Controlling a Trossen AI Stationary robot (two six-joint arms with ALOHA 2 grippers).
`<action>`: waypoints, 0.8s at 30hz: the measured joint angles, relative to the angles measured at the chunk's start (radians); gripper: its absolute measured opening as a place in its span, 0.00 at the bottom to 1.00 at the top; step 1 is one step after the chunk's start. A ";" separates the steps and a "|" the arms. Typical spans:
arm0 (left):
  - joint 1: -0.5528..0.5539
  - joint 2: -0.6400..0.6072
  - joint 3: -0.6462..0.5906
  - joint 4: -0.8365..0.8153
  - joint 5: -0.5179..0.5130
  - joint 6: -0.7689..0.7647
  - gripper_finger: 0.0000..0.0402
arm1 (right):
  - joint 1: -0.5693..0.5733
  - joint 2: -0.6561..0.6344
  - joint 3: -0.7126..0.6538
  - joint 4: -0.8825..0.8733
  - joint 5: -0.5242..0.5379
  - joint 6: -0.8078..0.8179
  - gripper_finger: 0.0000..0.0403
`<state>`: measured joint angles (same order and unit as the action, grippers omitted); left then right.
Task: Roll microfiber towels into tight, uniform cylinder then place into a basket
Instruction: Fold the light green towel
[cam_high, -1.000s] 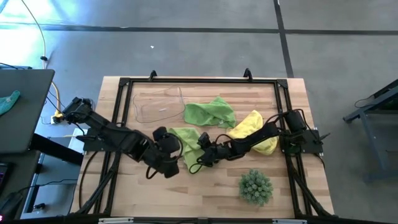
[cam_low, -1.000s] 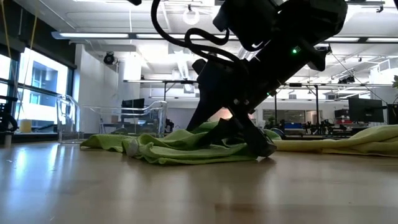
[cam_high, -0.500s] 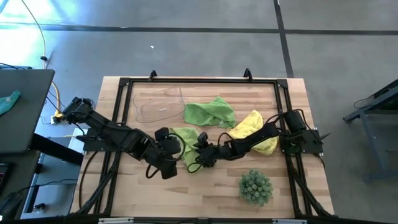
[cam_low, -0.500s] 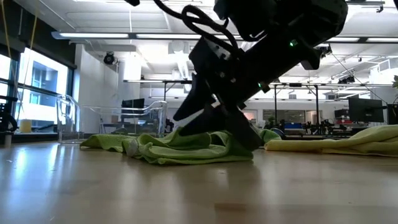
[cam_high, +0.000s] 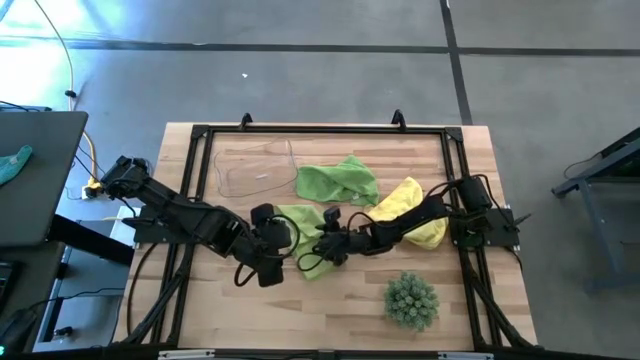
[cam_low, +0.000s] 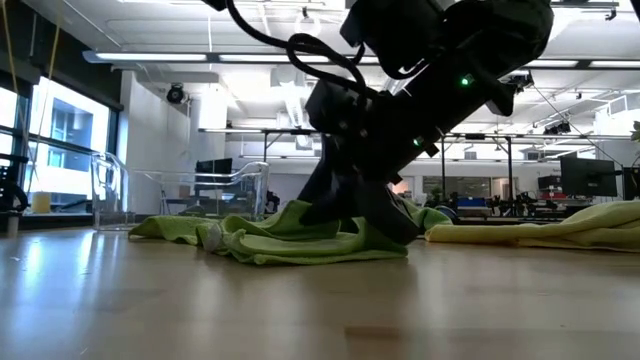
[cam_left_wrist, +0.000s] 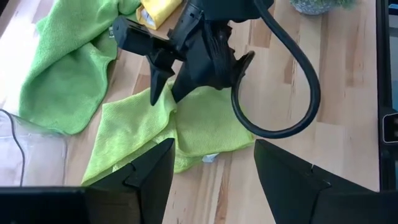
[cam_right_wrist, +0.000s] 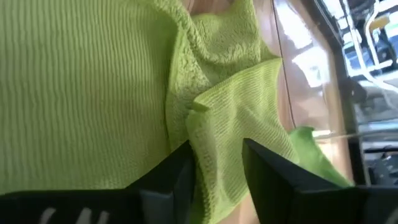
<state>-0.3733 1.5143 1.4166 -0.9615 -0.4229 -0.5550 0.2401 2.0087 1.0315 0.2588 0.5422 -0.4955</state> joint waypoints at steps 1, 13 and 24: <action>0.000 0.000 0.000 0.000 0.000 0.008 0.53 | 0.000 0.000 0.000 -0.001 0.000 0.015 0.24; 0.000 0.000 0.000 -0.010 -0.008 0.102 0.53 | 0.000 -0.002 0.001 0.002 0.000 0.292 0.01; 0.010 0.000 0.000 -0.015 -0.012 0.210 0.53 | -0.026 -0.256 0.002 -0.219 -0.096 0.512 0.00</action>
<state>-0.3630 1.5143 1.4166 -0.9769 -0.4349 -0.3448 0.2145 1.7531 1.0332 0.0397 0.4461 0.0169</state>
